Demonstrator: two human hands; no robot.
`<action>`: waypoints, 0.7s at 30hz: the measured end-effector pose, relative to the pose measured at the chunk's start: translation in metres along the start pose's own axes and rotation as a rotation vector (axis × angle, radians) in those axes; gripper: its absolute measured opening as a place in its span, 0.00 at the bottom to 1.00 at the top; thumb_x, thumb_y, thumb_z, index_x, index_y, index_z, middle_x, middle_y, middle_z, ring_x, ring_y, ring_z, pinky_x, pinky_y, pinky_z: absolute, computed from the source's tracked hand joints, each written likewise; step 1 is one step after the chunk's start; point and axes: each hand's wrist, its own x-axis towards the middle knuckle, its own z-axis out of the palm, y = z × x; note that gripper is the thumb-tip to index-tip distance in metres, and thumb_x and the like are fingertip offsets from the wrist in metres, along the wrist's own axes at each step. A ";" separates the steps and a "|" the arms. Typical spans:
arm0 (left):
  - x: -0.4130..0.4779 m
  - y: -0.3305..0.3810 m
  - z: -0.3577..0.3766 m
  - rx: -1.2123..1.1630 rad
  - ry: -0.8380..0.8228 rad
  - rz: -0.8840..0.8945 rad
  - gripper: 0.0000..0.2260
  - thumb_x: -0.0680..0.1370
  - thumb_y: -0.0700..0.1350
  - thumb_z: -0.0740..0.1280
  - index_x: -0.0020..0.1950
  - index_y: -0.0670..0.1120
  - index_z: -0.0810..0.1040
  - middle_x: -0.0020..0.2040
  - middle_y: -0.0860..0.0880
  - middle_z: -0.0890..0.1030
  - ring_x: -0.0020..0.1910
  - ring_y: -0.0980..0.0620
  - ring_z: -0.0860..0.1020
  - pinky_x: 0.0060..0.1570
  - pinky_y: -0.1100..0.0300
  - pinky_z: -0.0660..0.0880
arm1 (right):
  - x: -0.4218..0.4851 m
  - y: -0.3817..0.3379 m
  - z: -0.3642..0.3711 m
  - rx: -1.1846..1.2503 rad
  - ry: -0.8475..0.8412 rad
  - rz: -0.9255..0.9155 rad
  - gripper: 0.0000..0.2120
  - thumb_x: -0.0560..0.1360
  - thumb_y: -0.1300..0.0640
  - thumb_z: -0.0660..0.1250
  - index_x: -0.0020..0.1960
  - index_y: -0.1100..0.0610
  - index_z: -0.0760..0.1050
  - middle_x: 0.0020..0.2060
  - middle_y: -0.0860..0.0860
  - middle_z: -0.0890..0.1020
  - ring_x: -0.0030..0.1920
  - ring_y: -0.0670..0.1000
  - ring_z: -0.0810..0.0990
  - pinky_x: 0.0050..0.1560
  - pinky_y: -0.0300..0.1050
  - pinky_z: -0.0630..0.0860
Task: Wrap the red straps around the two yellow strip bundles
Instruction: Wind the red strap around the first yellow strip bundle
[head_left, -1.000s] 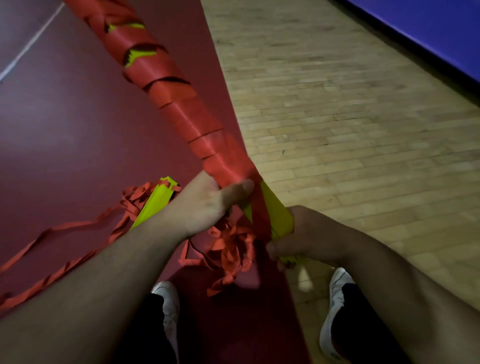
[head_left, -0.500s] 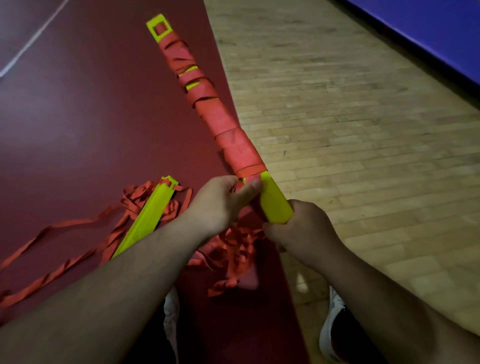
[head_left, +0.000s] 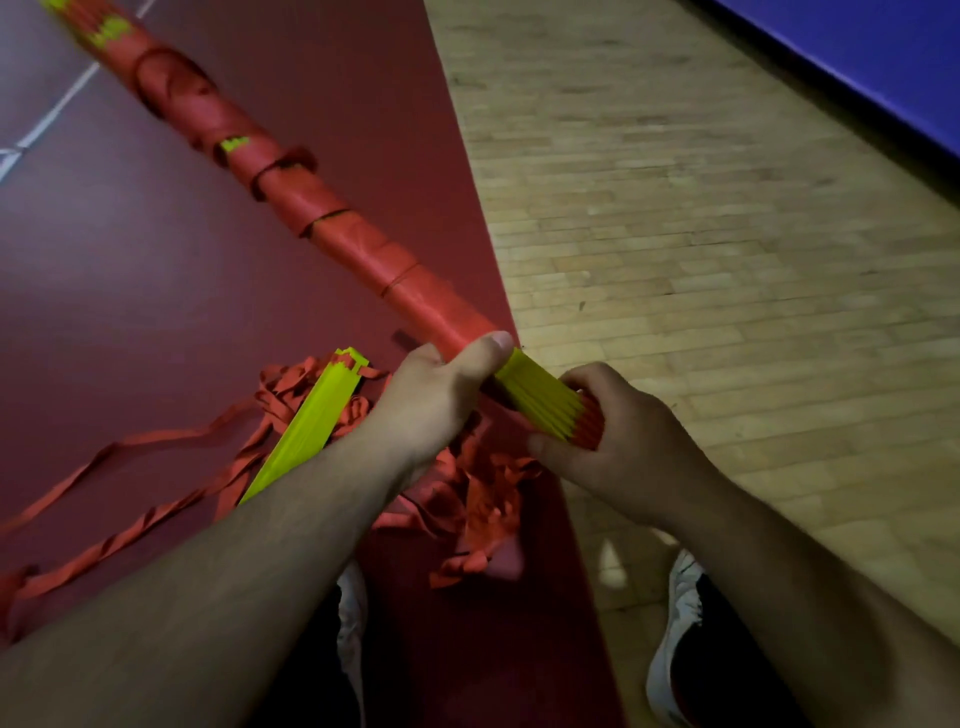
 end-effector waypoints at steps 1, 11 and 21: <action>0.001 0.000 -0.006 0.056 -0.058 0.064 0.12 0.80 0.48 0.66 0.39 0.46 0.77 0.25 0.57 0.75 0.23 0.62 0.71 0.27 0.69 0.67 | 0.001 0.002 -0.007 0.199 -0.152 0.044 0.21 0.70 0.42 0.76 0.58 0.45 0.73 0.46 0.45 0.83 0.45 0.43 0.83 0.47 0.44 0.79; 0.001 0.006 -0.016 0.219 -0.547 0.411 0.19 0.72 0.61 0.71 0.52 0.47 0.77 0.44 0.61 0.80 0.43 0.66 0.77 0.44 0.71 0.73 | -0.006 0.006 -0.001 0.706 -0.558 0.022 0.13 0.66 0.63 0.74 0.49 0.57 0.79 0.35 0.51 0.84 0.33 0.49 0.83 0.36 0.44 0.79; 0.015 -0.011 -0.034 0.694 -0.340 0.299 0.03 0.82 0.48 0.64 0.53 0.49 0.74 0.34 0.64 0.78 0.29 0.64 0.74 0.32 0.66 0.72 | 0.003 0.009 -0.018 0.504 -0.140 0.096 0.09 0.57 0.54 0.76 0.32 0.54 0.77 0.27 0.52 0.77 0.29 0.55 0.77 0.36 0.53 0.75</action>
